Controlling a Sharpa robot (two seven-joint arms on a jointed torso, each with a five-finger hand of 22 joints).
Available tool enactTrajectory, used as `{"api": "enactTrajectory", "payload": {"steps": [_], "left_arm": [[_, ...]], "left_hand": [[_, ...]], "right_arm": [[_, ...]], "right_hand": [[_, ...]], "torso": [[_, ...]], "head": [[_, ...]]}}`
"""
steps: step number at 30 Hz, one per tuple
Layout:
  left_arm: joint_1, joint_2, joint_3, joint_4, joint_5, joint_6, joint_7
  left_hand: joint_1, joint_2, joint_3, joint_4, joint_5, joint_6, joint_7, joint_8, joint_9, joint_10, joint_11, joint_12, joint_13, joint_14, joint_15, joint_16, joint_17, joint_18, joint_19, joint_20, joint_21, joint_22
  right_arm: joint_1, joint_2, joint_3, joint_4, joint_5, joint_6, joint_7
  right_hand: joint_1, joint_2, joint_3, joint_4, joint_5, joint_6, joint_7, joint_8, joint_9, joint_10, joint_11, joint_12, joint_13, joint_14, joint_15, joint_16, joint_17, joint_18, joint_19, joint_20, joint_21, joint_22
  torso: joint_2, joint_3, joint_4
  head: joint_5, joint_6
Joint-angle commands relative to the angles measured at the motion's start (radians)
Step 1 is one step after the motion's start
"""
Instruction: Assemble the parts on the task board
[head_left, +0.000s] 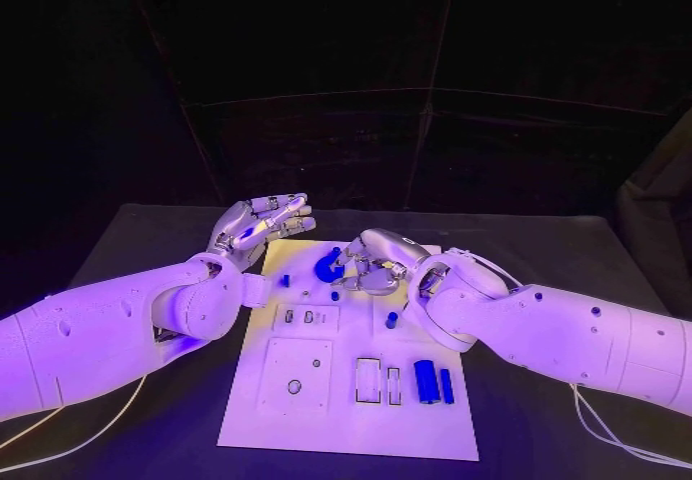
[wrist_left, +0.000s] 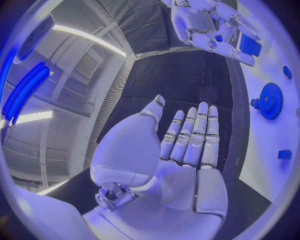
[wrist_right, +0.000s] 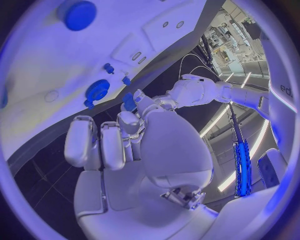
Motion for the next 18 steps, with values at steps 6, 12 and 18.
{"api": "enactTrajectory", "payload": {"steps": [6, 12, 18], "left_arm": [[0.005, 0.005, 0.001, -0.01, 0.008, 0.007, 0.007], [0.006, 0.009, 0.001, -0.013, 0.009, 0.008, 0.008], [0.006, 0.011, 0.001, -0.014, 0.009, 0.009, 0.008]], "left_hand": [[0.0, 0.009, 0.002, -0.004, -0.004, -0.002, 0.056, -0.006, 0.0, -0.008, 0.001, -0.003, -0.001, -0.002, 0.002, -0.007, -0.001, -0.002, 0.0, 0.001, -0.005, 0.0], [0.0, 0.009, 0.002, -0.004, -0.004, -0.002, 0.056, -0.006, 0.0, -0.008, 0.001, -0.003, -0.001, -0.002, 0.002, -0.007, -0.001, -0.002, 0.0, 0.001, -0.005, 0.0], [-0.001, 0.009, 0.002, -0.005, -0.004, -0.001, 0.056, -0.006, 0.0, -0.007, 0.0, -0.003, -0.001, -0.001, 0.002, -0.006, 0.0, -0.002, 0.001, 0.001, -0.006, 0.0]], "right_arm": [[-0.002, 0.083, -0.017, -0.044, -0.136, 0.07, -0.074], [-0.015, 0.12, -0.035, -0.066, -0.176, 0.075, -0.088], [-0.024, 0.139, -0.039, -0.076, -0.205, 0.084, -0.098]], "right_hand": [[-0.009, -0.002, 0.008, 0.0, -0.004, 0.021, -0.013, -0.001, 0.001, -0.009, -0.001, -0.013, -0.007, 0.043, -0.006, -0.007, -0.004, -0.009, -0.002, -0.004, -0.001, -0.004], [-0.011, -0.003, 0.009, 0.0, -0.004, 0.022, -0.013, -0.001, 0.001, -0.011, -0.001, -0.015, -0.009, 0.043, -0.006, -0.008, -0.005, -0.009, -0.003, -0.004, -0.002, -0.006], [-0.011, -0.004, 0.009, -0.001, -0.004, 0.022, -0.013, -0.001, 0.001, -0.011, -0.002, -0.016, -0.009, 0.043, -0.006, -0.008, -0.005, -0.009, -0.004, -0.004, -0.002, -0.007]], "torso": [[0.001, 0.0015, -0.0007], [0.002, 0.0025, -0.0022], [0.002, 0.0024, -0.0025]], "head": [[0.021, -0.009], [0.027, -0.012], [0.033, -0.019]]}}
